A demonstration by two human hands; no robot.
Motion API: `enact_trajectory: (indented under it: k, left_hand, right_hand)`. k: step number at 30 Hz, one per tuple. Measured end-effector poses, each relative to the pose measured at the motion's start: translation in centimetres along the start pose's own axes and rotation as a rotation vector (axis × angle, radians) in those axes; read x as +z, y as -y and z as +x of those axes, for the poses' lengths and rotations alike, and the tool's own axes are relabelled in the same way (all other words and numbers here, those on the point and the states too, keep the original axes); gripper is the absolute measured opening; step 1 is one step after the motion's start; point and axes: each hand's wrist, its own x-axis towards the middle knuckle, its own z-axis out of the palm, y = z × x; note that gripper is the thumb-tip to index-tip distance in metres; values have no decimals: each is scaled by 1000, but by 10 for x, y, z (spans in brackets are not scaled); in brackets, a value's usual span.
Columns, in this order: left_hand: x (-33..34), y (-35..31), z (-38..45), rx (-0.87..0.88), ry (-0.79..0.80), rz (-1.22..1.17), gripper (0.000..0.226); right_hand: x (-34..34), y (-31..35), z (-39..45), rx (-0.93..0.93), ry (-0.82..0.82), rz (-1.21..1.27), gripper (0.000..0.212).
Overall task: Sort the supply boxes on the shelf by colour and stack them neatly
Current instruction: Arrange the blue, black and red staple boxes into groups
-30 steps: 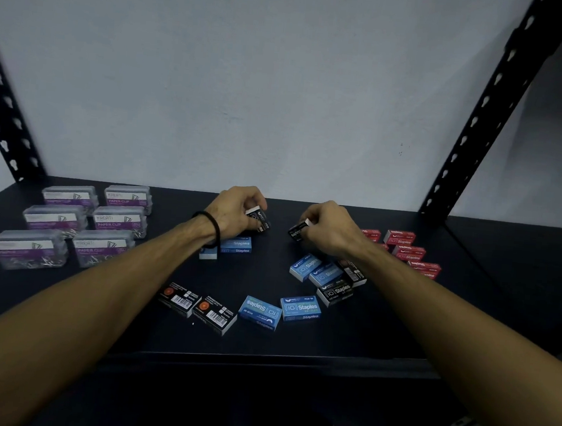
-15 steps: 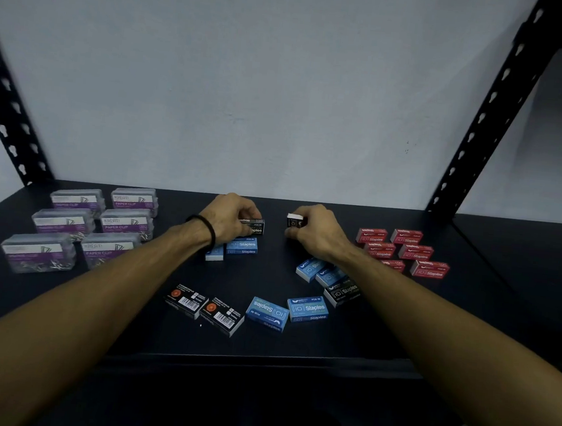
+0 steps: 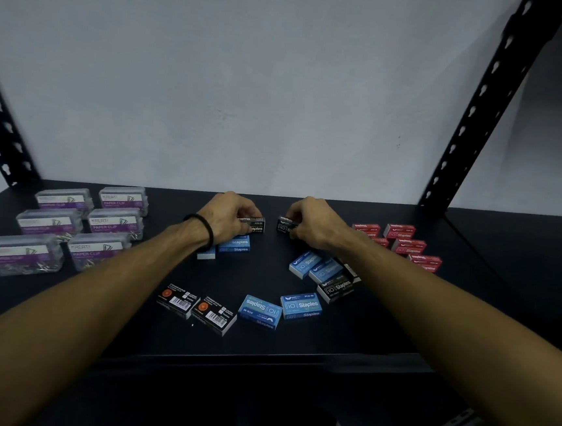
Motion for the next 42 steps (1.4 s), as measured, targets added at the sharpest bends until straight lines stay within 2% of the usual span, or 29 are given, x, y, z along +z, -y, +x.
enact_trajectory:
  k: [5, 12, 36, 42]
  left_hand:
    - [5, -7, 6, 30, 12, 19, 26]
    - [16, -21, 15, 54, 31, 6, 27]
    - [25, -33, 22, 98, 31, 11, 28]
    - [26, -33, 24, 64, 40, 32, 37]
  right_hand:
    - [-9, -12, -3, 0, 43, -81, 28]
    - [-19, -27, -5, -2, 53, -222, 22]
    - [-24, -36, -4, 11, 73, -258, 19]
    - [-23, -36, -5, 11, 57, -274, 26]
